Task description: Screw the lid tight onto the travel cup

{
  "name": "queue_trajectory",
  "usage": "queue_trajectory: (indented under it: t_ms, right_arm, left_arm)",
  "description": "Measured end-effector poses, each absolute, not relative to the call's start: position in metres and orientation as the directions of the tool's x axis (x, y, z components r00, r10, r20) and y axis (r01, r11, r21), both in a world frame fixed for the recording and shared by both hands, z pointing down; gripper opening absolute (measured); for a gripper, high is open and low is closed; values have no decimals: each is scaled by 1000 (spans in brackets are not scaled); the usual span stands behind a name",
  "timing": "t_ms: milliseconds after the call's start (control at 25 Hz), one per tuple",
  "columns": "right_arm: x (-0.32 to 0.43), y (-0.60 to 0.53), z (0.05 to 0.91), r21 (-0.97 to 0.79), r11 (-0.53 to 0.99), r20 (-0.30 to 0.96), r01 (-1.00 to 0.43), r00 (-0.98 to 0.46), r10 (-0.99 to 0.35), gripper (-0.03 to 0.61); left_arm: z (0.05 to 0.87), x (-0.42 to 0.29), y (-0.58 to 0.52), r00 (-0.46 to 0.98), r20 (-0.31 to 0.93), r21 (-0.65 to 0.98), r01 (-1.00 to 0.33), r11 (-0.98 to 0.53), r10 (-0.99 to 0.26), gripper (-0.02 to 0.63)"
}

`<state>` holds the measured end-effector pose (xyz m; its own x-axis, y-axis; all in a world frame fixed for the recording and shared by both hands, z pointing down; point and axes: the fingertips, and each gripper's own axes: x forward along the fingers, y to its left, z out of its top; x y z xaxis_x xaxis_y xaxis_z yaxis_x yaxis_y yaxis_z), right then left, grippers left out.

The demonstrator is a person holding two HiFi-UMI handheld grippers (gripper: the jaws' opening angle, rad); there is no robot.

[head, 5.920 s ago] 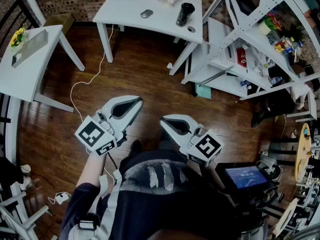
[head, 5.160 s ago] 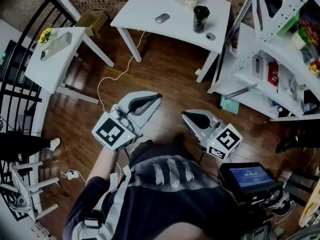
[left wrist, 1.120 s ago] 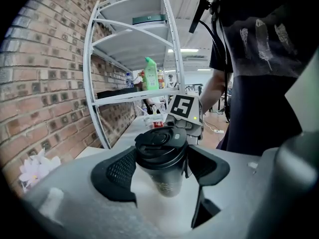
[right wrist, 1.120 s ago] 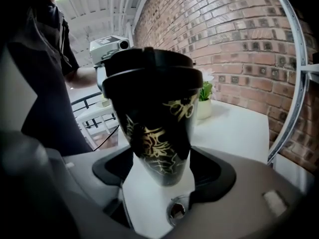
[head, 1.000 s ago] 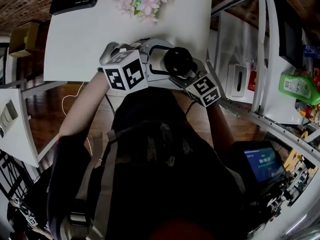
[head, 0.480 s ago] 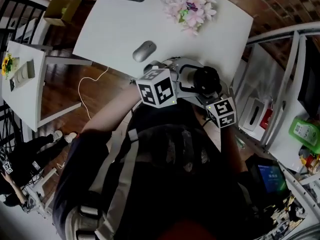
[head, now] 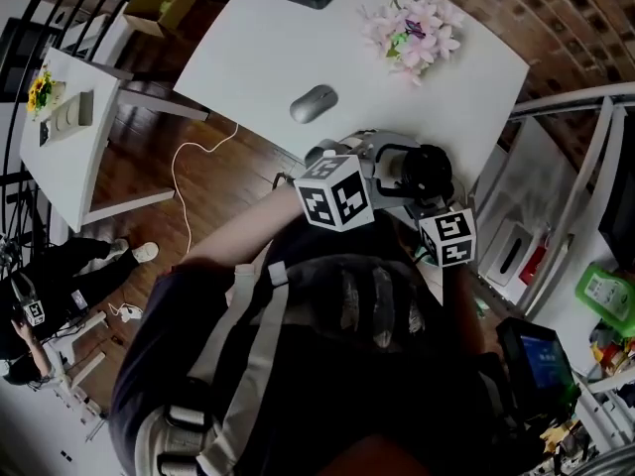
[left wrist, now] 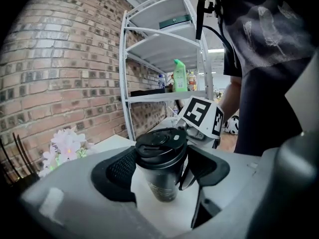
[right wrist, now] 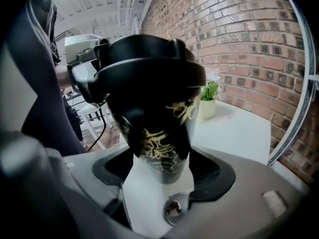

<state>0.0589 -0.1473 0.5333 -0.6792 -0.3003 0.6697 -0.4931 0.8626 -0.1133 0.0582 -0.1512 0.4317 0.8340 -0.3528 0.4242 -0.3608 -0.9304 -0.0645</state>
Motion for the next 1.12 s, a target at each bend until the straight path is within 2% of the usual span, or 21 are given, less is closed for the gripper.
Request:
queue_trajectory:
  t_ms: [200, 400, 640, 800, 920, 1120]
  right_arm:
    - [64, -146, 534, -111, 858, 671, -501, -675, -308, 348]
    - [64, -145, 534, -100, 858, 666, -503, -675, -318, 348]
    - [50, -143, 532, -118, 871, 653, -477, -698, -293, 348]
    - [56, -142, 532, -125, 871, 654, -476, -700, -288, 348]
    - [57, -142, 532, -130, 868, 651, -480, -702, -290, 348]
    - [57, -142, 532, -133, 867, 648, -480, -704, -291, 348]
  left_arm:
    - [433, 63, -150, 819, 432, -59, -392, -918, -377, 337]
    - [431, 63, -147, 822, 446, -71, -362, -930, -354, 341]
    - [414, 34, -143, 820, 454, -2, -390, -921, -349, 339]
    - [407, 20, -148, 807, 483, -15, -382, -924, -341, 339]
    - [405, 22, -153, 815, 496, -38, -323, -946, -298, 339]
    - [425, 38, -149, 799, 579, -68, -149, -986, -161, 339]
